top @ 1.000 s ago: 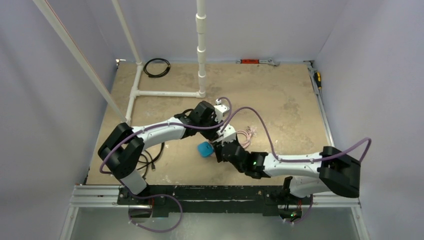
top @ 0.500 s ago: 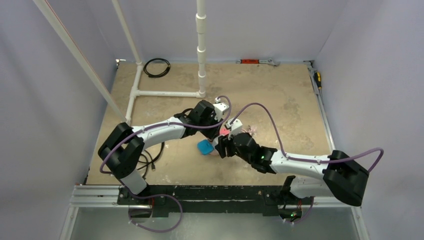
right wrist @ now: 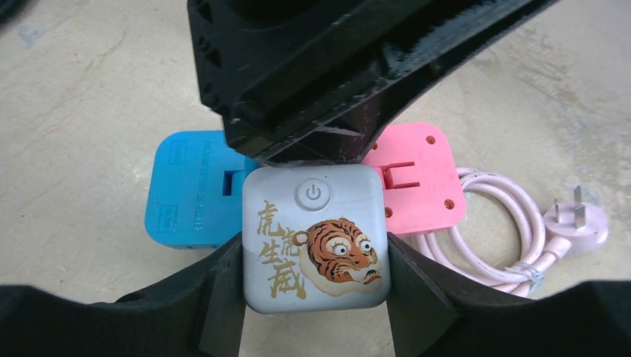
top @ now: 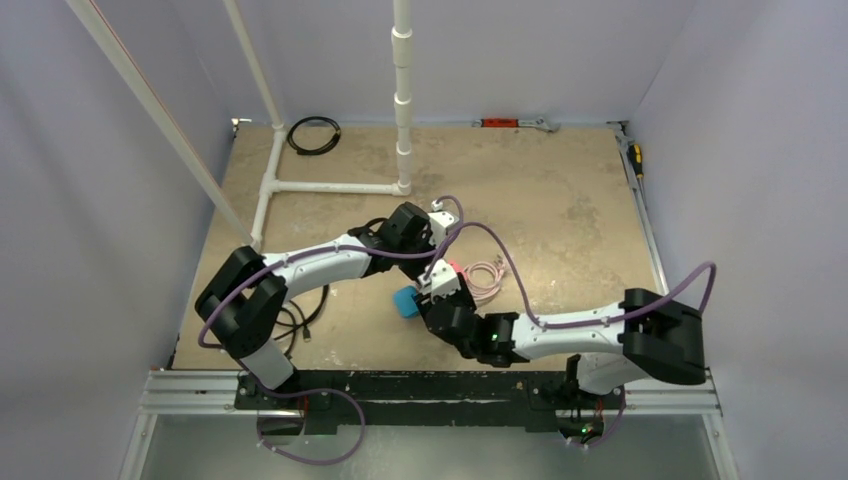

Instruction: Pull the plug off the socket

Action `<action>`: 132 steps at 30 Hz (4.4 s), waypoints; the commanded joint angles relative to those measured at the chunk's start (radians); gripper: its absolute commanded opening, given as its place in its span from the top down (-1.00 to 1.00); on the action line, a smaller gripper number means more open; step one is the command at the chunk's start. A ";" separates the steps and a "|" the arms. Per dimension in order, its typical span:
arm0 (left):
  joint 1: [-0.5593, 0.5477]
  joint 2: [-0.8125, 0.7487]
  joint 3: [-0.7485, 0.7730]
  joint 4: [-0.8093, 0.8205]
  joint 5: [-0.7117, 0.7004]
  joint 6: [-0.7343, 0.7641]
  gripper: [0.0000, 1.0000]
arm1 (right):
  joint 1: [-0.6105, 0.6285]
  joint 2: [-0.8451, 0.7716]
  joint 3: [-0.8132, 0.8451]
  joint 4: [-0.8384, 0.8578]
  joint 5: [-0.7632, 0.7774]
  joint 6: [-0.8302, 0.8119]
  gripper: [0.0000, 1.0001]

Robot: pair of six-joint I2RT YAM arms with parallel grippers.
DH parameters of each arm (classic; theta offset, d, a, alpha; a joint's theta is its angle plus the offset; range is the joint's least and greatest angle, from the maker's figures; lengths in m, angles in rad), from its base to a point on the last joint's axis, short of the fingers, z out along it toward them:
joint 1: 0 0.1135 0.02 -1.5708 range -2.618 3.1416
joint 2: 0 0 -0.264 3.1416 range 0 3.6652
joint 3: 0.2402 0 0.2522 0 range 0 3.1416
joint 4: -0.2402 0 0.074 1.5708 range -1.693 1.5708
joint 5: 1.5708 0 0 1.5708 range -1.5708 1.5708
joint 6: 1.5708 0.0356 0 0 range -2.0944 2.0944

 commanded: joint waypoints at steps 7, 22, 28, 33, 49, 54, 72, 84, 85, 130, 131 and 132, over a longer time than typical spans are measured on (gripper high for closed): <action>0.025 0.062 -0.039 -0.141 -0.123 0.012 1.00 | 0.122 0.125 0.140 -0.073 0.245 -0.010 1.00; 0.025 0.068 -0.038 -0.146 -0.133 0.013 1.00 | -0.082 -0.127 -0.050 0.109 -0.181 0.016 1.00; 0.025 0.066 -0.037 -0.148 -0.139 0.015 1.00 | -0.203 -0.202 -0.112 0.158 -0.365 0.045 1.00; 0.024 0.065 -0.037 -0.149 -0.142 0.014 1.00 | -0.301 -0.197 -0.133 0.195 -0.528 0.062 1.00; 0.027 0.095 -0.034 -0.158 -0.158 0.010 1.00 | -0.195 -0.234 -0.112 0.114 -0.215 0.028 1.00; 0.028 0.112 -0.031 -0.162 -0.158 0.007 1.00 | -0.116 -0.177 -0.062 0.069 -0.093 0.012 1.00; 0.033 0.084 -0.031 -0.163 -0.158 0.003 1.00 | 0.053 0.033 0.060 -0.015 0.144 -0.019 1.00; 0.032 0.062 -0.034 -0.164 -0.193 -0.002 1.00 | -0.062 -0.121 -0.047 0.100 -0.110 -0.017 1.00; 0.031 0.063 -0.033 -0.164 -0.193 -0.002 1.00 | -0.091 -0.137 -0.059 0.108 -0.150 -0.011 1.00; 0.030 0.087 -0.035 -0.151 -0.105 -0.018 1.00 | -0.065 -0.101 -0.014 0.029 0.020 -0.058 1.00; 0.031 0.091 -0.035 -0.151 -0.103 -0.019 1.00 | -0.055 -0.082 -0.005 0.023 0.038 -0.062 1.00; 0.030 0.094 -0.035 -0.150 -0.100 -0.019 1.00 | -0.042 -0.063 0.008 0.011 0.059 -0.064 1.00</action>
